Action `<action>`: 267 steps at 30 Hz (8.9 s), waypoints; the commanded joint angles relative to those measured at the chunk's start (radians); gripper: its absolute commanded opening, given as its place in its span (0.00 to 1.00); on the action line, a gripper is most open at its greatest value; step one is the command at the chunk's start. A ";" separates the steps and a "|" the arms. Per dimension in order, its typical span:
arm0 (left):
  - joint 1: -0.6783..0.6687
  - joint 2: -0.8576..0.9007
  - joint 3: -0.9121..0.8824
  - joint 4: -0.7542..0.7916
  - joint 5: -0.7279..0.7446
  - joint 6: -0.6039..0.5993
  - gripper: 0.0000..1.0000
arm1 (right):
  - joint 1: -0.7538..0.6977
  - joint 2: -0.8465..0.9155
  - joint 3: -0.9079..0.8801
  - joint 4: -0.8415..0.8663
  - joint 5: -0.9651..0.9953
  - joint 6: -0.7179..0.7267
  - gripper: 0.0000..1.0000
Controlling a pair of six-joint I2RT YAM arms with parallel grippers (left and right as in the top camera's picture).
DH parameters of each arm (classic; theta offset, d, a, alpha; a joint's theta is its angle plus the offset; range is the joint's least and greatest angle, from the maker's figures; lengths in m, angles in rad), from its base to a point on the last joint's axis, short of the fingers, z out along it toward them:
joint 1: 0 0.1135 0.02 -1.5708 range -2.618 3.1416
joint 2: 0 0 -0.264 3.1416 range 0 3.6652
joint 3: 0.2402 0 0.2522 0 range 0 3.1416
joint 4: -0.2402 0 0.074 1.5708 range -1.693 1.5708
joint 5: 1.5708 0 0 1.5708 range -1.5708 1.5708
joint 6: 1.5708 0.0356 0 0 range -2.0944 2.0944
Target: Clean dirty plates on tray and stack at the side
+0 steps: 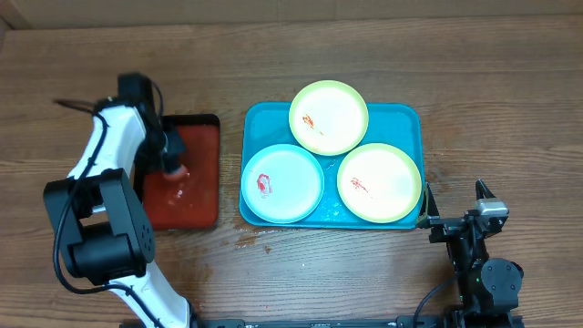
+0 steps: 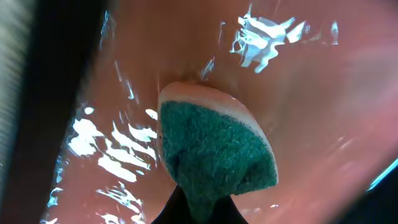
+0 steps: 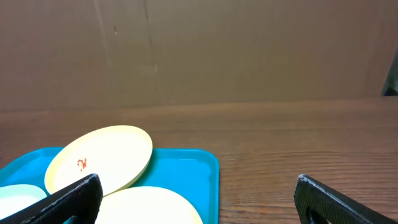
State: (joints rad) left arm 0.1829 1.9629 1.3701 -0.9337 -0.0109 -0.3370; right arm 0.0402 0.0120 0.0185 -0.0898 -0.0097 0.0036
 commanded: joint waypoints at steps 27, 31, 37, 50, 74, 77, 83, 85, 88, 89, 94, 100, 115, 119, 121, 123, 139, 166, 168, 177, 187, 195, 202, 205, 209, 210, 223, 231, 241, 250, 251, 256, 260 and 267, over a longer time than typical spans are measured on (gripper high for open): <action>-0.543 -0.233 -0.098 0.074 0.183 -0.049 0.04 | 0.005 -0.009 -0.010 0.006 0.009 -0.001 1.00; -0.616 -0.233 -0.189 0.235 0.042 -0.105 0.04 | 0.005 -0.009 -0.010 0.006 0.009 -0.001 1.00; -0.655 -0.229 -0.280 0.347 0.027 -0.156 0.04 | 0.005 -0.009 -0.010 0.006 0.009 -0.001 1.00; -0.660 -0.154 -0.375 0.536 -0.015 -0.228 0.04 | 0.005 -0.009 -0.010 0.006 0.009 -0.001 1.00; -0.661 -0.321 -0.314 0.407 0.053 -0.195 0.04 | -0.003 0.026 0.149 0.326 -0.439 0.336 1.00; -0.660 -0.293 -0.314 0.407 0.053 -0.195 0.04 | -0.010 0.152 0.335 -0.029 -0.437 0.240 1.00; -0.661 -0.275 -0.314 0.411 0.068 -0.225 0.04 | -0.008 0.622 0.677 -0.435 -0.716 0.046 1.00; -0.661 -0.275 -0.314 0.411 0.067 -0.225 0.04 | -0.008 0.749 0.730 -0.432 -0.892 0.052 1.00; -0.660 -0.275 -0.314 0.410 0.067 -0.225 0.04 | -0.007 0.922 0.754 -0.304 -1.046 0.061 1.00; -0.660 -0.275 -0.314 0.410 0.068 -0.225 0.04 | -0.006 0.971 0.760 -0.276 -1.025 0.089 1.00; -0.661 -0.274 -0.314 0.410 0.066 -0.224 0.04 | 0.040 1.190 0.859 -0.386 -0.752 0.138 1.00; -0.661 -0.274 -0.314 0.412 0.066 -0.225 0.04 | 0.176 1.453 1.106 -0.690 -0.397 0.138 1.00; -0.660 -0.274 -0.314 0.414 0.063 -0.225 0.04 | 0.315 1.740 1.181 -0.527 -0.357 0.048 0.50; -0.660 -0.274 -0.314 0.414 0.064 -0.226 0.04 | 0.330 1.790 1.181 -0.496 -0.375 0.048 0.52; -0.663 -0.274 -0.314 0.415 0.064 -0.229 0.04 | 0.347 1.806 1.180 -0.497 -0.377 0.047 0.51; -0.666 -0.274 -0.314 0.415 0.063 -0.229 0.04 | 0.372 1.817 1.180 -0.494 -0.376 0.047 0.52; -0.668 -0.265 -0.315 0.414 0.063 -0.229 0.04 | 0.455 1.937 1.180 -0.449 -0.275 0.048 0.51; -0.624 -0.084 -0.311 0.396 -0.042 -0.231 0.04 | 0.455 1.938 1.180 -0.450 -0.275 0.048 0.27; -0.601 -0.084 -0.308 0.370 -0.079 -0.230 0.04 | 0.455 1.938 1.180 -0.450 -0.274 0.048 0.27; -0.545 -0.087 -0.174 0.202 -0.161 -0.201 0.04 | 0.455 1.938 1.180 -0.449 -0.274 0.048 0.27; -0.572 -0.085 -0.174 0.253 0.293 -0.134 0.04 | 0.455 1.938 1.180 -0.450 -0.271 0.048 0.27; -0.617 -0.085 -0.278 0.322 0.104 -0.134 0.04 | 0.455 1.938 1.180 -0.454 -0.267 0.048 0.26; -0.615 -0.086 -0.311 0.285 -0.132 -0.131 0.04 | 0.455 1.938 1.180 -0.453 -0.267 0.048 0.22; -0.614 -0.090 -0.296 0.249 -0.267 -0.132 0.04 | 0.455 1.938 1.180 -0.454 -0.267 0.048 0.20; -0.614 -0.096 -0.241 0.180 -0.340 -0.135 0.04 | 0.455 1.938 1.180 -0.454 -0.267 0.048 0.19; -0.613 -0.100 -0.221 0.171 -0.338 -0.136 0.04 | 0.455 1.938 1.180 -0.453 -0.267 0.048 0.19; -0.475 -0.320 -0.041 0.134 -0.099 -0.198 0.04 | 0.463 1.900 1.287 -0.567 -0.190 0.047 0.04; -0.203 -0.399 -0.042 0.019 -0.056 -0.202 0.04 | 0.553 1.875 1.528 -0.793 0.214 0.047 0.04; -0.069 -0.383 -0.067 -0.001 -0.022 -0.202 0.04 | 0.765 1.875 1.786 -1.020 0.790 0.047 0.04; -0.050 -0.383 -0.067 -0.008 -0.022 -0.201 0.04 | 0.948 1.875 1.820 -1.045 1.212 -0.054 0.04; -0.050 -0.383 -0.067 -0.009 -0.021 -0.201 0.04 | 0.961 1.875 1.820 -1.045 1.234 -0.084 0.04; -0.050 -0.383 -0.067 -0.009 -0.021 -0.201 0.04 | 1.006 1.875 1.820 -1.044 1.297 -0.178 0.04; -0.050 -0.383 -0.067 -0.010 -0.022 -0.201 0.04 | 1.010 1.875 1.820 -1.042 1.299 -0.195 0.04; -0.050 -0.383 -0.067 -0.009 -0.022 -0.202 0.04 | 1.009 1.875 1.820 -1.042 1.231 -0.191 0.04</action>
State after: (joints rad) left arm 0.1268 1.5730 1.3132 -0.9440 -0.0402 -0.5243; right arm 1.0534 1.9270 1.8084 -1.1381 1.2419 -0.1844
